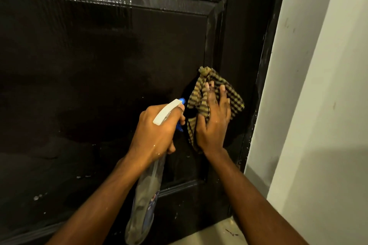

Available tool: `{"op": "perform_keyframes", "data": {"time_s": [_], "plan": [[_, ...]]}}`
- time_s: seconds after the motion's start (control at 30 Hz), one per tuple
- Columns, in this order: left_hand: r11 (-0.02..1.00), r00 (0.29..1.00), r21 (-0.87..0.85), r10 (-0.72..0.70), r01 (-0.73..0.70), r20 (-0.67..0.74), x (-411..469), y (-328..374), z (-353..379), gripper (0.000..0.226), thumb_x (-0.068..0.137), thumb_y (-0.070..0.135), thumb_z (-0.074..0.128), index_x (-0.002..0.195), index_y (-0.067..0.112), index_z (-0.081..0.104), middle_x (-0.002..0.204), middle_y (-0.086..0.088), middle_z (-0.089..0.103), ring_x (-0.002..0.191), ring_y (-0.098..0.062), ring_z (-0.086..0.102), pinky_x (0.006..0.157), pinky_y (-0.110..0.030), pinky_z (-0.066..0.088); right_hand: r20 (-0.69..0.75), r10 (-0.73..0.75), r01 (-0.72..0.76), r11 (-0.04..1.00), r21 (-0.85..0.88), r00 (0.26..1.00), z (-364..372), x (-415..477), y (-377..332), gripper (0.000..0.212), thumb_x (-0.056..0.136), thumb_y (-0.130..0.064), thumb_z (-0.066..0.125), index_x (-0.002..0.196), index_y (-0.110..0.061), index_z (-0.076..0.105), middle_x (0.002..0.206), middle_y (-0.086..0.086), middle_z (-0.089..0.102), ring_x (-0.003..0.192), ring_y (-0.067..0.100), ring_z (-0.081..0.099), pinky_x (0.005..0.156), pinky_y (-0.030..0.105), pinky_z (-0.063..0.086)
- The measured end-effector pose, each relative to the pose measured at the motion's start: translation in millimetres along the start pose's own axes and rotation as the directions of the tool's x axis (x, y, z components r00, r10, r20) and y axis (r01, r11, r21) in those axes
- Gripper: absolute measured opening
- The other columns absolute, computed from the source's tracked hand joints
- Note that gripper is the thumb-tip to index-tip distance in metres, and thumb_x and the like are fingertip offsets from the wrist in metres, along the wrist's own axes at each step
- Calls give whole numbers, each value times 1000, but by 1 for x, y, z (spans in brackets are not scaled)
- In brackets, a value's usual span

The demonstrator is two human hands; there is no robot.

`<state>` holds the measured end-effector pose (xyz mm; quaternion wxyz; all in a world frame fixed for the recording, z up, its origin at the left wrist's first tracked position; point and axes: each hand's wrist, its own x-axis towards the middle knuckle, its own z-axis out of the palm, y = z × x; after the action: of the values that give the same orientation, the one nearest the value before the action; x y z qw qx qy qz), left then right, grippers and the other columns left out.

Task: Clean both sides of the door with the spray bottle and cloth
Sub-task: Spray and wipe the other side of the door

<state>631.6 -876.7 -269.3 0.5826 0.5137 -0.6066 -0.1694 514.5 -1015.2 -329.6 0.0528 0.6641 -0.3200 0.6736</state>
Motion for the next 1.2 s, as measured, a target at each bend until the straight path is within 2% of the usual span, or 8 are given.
{"op": "perform_keyframes", "data": {"time_s": [0.27, 0.57, 0.67, 0.73, 0.8, 0.9, 1.0, 1.2], "plan": [[999, 999, -21, -42, 42, -1, -8, -5, -4, 34, 98, 30, 52, 75, 10, 68, 73, -16, 70, 36, -33, 55, 39, -30, 42, 56, 151, -153, 987, 43, 987, 6, -95, 18, 69, 88, -22, 39, 154, -31, 22, 160, -37, 12, 155, 6, 8, 123, 56, 13], [999, 998, -7, -54, 54, -14, -7, -19, -6, 32, 99, 32, 52, 80, 13, 69, 76, -12, 72, 37, -30, 56, 40, -31, 44, 33, -41, 45, 989, -144, 999, 4, 14, 3, 78, 81, -32, 46, 157, -21, 30, 164, -7, 20, 154, 12, 2, 124, 34, -5], [999, 999, -9, -43, 43, -13, -11, -30, -2, 34, 99, 31, 52, 79, 11, 69, 70, -15, 70, 36, -32, 56, 39, -31, 44, -74, 53, -64, 986, -154, 996, 11, -25, 27, 78, 80, -32, 48, 155, -24, 29, 165, -2, 23, 154, 14, 5, 125, 37, -1], [998, 999, -34, -49, 49, -1, -17, -41, 1, 35, 99, 33, 52, 78, 10, 70, 69, -15, 70, 35, -32, 55, 39, -30, 44, -171, 270, -284, 957, -62, 947, 17, -65, 42, 78, 82, -29, 47, 156, -26, 24, 165, 5, 23, 154, 19, 12, 125, 40, 4], [995, 998, -67, -67, 68, 11, -24, -53, 4, 36, 95, 37, 52, 78, 10, 69, 71, -13, 70, 33, -31, 53, 38, -29, 43, -241, 451, -453, 890, 51, 859, 23, -107, 52, 77, 85, -27, 46, 158, -23, 23, 164, 11, 23, 152, 19, 18, 124, 30, 6], [988, 993, -109, -110, 113, 35, -32, -70, 12, 36, 88, 41, 51, 79, 11, 69, 76, -12, 71, 32, -32, 52, 39, -25, 39, -302, 657, -633, 751, 188, 691, 28, -163, 63, 70, 90, -31, 40, 155, -5, 29, 162, 21, 26, 150, 22, 22, 119, 11, 5], [981, 988, -128, -139, 147, 71, -38, -85, 20, 35, 85, 40, 52, 79, 10, 69, 79, -11, 71, 32, -30, 51, 37, -24, 38, -293, 794, -732, 605, 311, 532, 31, -187, 70, 69, 95, -31, 42, 157, -5, 25, 165, 16, 21, 152, 27, 21, 120, 15, 7], [985, 985, -93, -137, 147, 107, -52, -108, 28, 34, 86, 40, 51, 79, 12, 68, 77, -14, 70, 33, -25, 52, 36, -28, 41, -285, 804, -747, 592, 304, 521, 31, -169, 52, 72, 93, -31, 39, 160, -15, 17, 168, 4, 11, 141, -1, 10, 111, 5, -2]]}}
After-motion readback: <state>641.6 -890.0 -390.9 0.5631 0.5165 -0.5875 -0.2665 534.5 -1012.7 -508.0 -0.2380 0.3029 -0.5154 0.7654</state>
